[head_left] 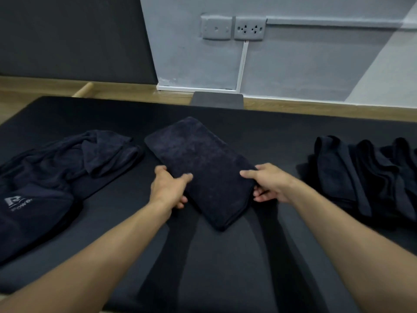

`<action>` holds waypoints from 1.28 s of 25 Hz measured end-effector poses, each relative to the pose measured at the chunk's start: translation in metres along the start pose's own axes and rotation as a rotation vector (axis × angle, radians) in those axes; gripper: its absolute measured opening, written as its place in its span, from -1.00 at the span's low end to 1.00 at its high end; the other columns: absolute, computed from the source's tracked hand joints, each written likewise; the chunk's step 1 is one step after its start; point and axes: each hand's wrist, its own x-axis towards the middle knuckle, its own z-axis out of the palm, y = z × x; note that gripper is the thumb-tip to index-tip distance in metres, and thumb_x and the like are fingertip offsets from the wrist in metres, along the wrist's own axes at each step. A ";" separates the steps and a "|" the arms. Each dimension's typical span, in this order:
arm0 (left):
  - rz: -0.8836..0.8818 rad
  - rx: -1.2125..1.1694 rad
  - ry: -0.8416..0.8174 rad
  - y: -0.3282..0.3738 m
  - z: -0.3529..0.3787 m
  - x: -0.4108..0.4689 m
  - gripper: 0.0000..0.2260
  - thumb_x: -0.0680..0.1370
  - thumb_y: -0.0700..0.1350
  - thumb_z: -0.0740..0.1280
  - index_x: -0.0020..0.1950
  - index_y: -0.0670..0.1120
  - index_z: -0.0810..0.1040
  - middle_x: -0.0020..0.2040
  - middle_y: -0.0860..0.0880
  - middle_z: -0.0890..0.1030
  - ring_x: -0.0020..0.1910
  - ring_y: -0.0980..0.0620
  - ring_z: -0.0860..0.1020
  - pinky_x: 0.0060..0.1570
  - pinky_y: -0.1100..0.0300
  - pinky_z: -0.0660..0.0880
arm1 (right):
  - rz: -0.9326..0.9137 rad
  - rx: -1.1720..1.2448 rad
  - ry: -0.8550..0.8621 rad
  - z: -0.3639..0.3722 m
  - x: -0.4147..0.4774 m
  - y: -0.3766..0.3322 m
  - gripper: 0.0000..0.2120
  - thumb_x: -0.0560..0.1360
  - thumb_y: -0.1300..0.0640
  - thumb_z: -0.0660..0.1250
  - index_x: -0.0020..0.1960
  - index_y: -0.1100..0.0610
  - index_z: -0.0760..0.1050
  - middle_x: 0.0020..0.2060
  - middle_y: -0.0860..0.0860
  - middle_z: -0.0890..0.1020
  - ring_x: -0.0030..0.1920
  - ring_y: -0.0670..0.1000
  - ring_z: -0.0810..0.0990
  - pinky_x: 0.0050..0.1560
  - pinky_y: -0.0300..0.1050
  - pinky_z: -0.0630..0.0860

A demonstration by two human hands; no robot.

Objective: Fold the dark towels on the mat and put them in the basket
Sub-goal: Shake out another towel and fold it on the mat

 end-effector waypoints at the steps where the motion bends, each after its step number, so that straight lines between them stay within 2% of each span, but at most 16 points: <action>1: -0.006 -0.010 -0.071 0.001 0.004 -0.007 -0.33 0.52 -0.05 0.44 0.52 -0.01 0.15 0.02 -0.01 0.55 -0.19 -0.04 0.62 -0.37 0.15 0.53 | -0.005 0.037 -0.008 0.005 -0.006 0.004 -0.54 0.53 0.03 0.40 0.35 0.20 0.43 -0.30 0.06 0.53 -0.51 -0.07 0.47 -0.44 -0.17 0.56; 3: 0.093 0.032 -0.093 0.002 0.004 -0.012 -0.33 0.53 -0.14 0.43 0.54 0.04 0.15 0.07 0.04 0.53 0.02 -0.01 0.57 -0.14 0.16 0.51 | 0.015 -0.001 -0.139 0.012 -0.022 0.010 -0.67 0.49 0.08 0.43 0.21 0.19 0.55 -0.23 0.06 0.64 -0.42 -0.03 0.57 -0.39 -0.15 0.57; 5: 0.204 0.085 0.000 -0.002 -0.004 -0.015 -0.43 0.56 -0.19 0.36 0.49 0.09 0.22 0.04 0.04 0.52 0.11 -0.02 0.54 -0.01 0.12 0.51 | 0.003 0.028 -0.237 0.015 -0.034 0.014 -0.73 0.47 0.10 0.46 0.12 0.15 0.54 -0.08 0.07 0.70 -0.16 0.06 0.69 -0.27 -0.07 0.63; 7: 0.147 0.029 0.064 -0.012 -0.016 -0.024 -0.49 0.56 -0.16 0.37 0.45 0.08 0.26 0.04 0.02 0.54 0.12 -0.05 0.56 0.06 0.03 0.55 | -0.048 0.200 -0.186 0.019 -0.038 0.014 -0.67 0.47 0.11 0.48 0.15 0.12 0.45 0.02 0.07 0.70 0.00 0.10 0.70 -0.15 -0.01 0.65; 10: 0.018 -0.003 -0.039 -0.029 -0.026 -0.053 -0.43 0.52 -0.12 0.43 0.46 0.08 0.26 0.02 0.04 0.56 0.02 0.02 0.58 0.05 0.03 0.57 | -0.213 0.084 -0.031 0.037 -0.041 0.021 -0.51 0.46 0.10 0.48 0.29 -0.02 0.33 0.04 -0.08 0.68 -0.05 -0.04 0.70 -0.26 -0.11 0.60; 13: 0.074 -0.091 -0.106 -0.049 -0.028 -0.081 -0.42 0.54 -0.23 0.41 0.46 0.10 0.28 0.09 0.02 0.55 -0.05 0.04 0.62 -0.14 0.13 0.62 | -0.354 0.075 -0.038 0.044 -0.047 0.036 -0.32 0.47 0.11 0.46 0.42 -0.28 0.22 0.11 -0.32 0.58 -0.11 -0.08 0.68 -0.44 -0.20 0.46; 15: 0.207 -0.135 -0.037 -0.065 -0.031 -0.092 -0.44 0.54 -0.29 0.39 0.42 0.15 0.34 0.22 0.12 0.50 -0.16 -0.05 0.63 -0.23 0.17 0.63 | -0.356 0.124 -0.094 0.041 -0.051 0.046 -0.47 0.50 0.14 0.43 0.35 -0.29 0.41 0.10 -0.25 0.62 -0.30 -0.02 0.64 -0.50 -0.20 0.42; 17: 0.368 -0.156 0.056 -0.078 -0.034 -0.096 -0.56 0.55 -0.32 0.36 0.30 0.13 0.48 0.20 0.22 0.55 -0.28 -0.07 0.58 -0.28 0.22 0.61 | -0.302 0.108 -0.179 0.038 -0.059 0.053 -0.77 0.54 0.15 0.39 0.11 -0.14 0.64 -0.04 -0.05 0.68 -0.43 0.00 0.57 -0.52 -0.20 0.42; 19: 0.414 -0.225 0.042 -0.084 -0.034 -0.096 -0.66 0.55 -0.42 0.29 0.09 0.00 0.61 0.01 0.11 0.69 -0.20 0.03 0.65 -0.23 0.26 0.60 | -0.261 -0.003 -0.197 0.032 -0.065 0.056 -0.88 0.56 0.11 0.37 -0.01 -0.05 0.67 -0.17 0.00 0.67 -0.48 -0.02 0.54 -0.51 -0.19 0.44; 20: 0.424 -0.224 -0.003 -0.085 -0.033 -0.097 -0.62 0.51 -0.51 0.24 -0.01 -0.06 0.64 -0.05 0.07 0.71 -0.11 0.07 0.67 -0.16 0.29 0.59 | -0.280 -0.142 -0.156 0.029 -0.064 0.056 -0.89 0.56 0.07 0.36 -0.01 -0.07 0.66 -0.22 -0.04 0.66 -0.48 -0.05 0.53 -0.48 -0.16 0.48; 22: 0.477 -0.184 -0.086 -0.081 -0.033 -0.096 -0.49 0.40 -0.62 0.16 -0.06 -0.07 0.66 -0.02 0.07 0.70 0.05 0.05 0.66 -0.03 0.31 0.57 | -0.425 -0.598 0.075 0.021 -0.061 0.048 -0.91 0.53 -0.04 0.36 0.00 -0.13 0.63 -0.26 -0.11 0.59 -0.34 -0.10 0.54 -0.21 -0.07 0.57; 23: 0.549 -0.130 -0.091 -0.077 -0.034 -0.094 -0.46 0.37 -0.63 0.17 -0.02 -0.05 0.66 0.03 0.09 0.67 0.10 0.03 0.63 0.03 0.30 0.56 | -0.544 -0.769 0.203 0.023 -0.063 0.043 -0.86 0.51 -0.11 0.36 0.04 -0.15 0.62 -0.18 -0.13 0.56 -0.18 -0.08 0.56 -0.02 -0.05 0.56; 24: 0.642 -0.054 -0.070 -0.073 -0.035 -0.092 -0.45 0.37 -0.62 0.21 0.03 -0.04 0.67 0.06 0.13 0.64 0.14 0.04 0.62 0.08 0.29 0.54 | -0.670 -0.831 0.252 0.028 -0.069 0.036 -0.74 0.47 -0.19 0.35 0.12 -0.16 0.59 -0.05 -0.12 0.54 0.00 -0.04 0.55 0.12 -0.04 0.51; 27: 0.823 0.096 0.012 -0.062 -0.036 -0.085 -0.56 0.40 -0.51 0.37 0.10 -0.05 0.67 0.08 0.19 0.62 0.14 0.17 0.60 0.09 0.37 0.49 | -0.811 -0.765 0.002 0.065 -0.090 0.019 -0.22 0.30 -0.44 0.31 0.44 -0.16 0.30 0.33 -0.12 0.41 0.33 -0.02 0.39 0.34 0.05 0.37; 29: 0.812 0.090 0.030 -0.054 -0.034 -0.085 -0.64 0.43 -0.44 0.42 0.07 -0.05 0.69 0.04 0.16 0.65 0.04 0.20 0.62 0.00 0.42 0.50 | -0.769 -0.902 0.007 0.096 -0.093 0.025 -0.13 0.34 -0.35 0.38 0.52 -0.11 0.13 0.40 -0.10 0.34 0.36 0.00 0.35 0.33 0.05 0.33; 32: 0.685 -0.016 0.012 -0.051 -0.038 -0.081 -0.67 0.47 -0.37 0.44 -0.01 0.07 0.68 -0.13 0.09 0.67 -0.22 0.14 0.65 -0.19 0.35 0.57 | -0.884 -0.933 0.281 0.105 -0.075 0.042 -0.52 0.49 0.01 0.37 0.38 -0.03 0.36 0.20 -0.06 0.53 0.18 0.06 0.51 0.14 0.01 0.39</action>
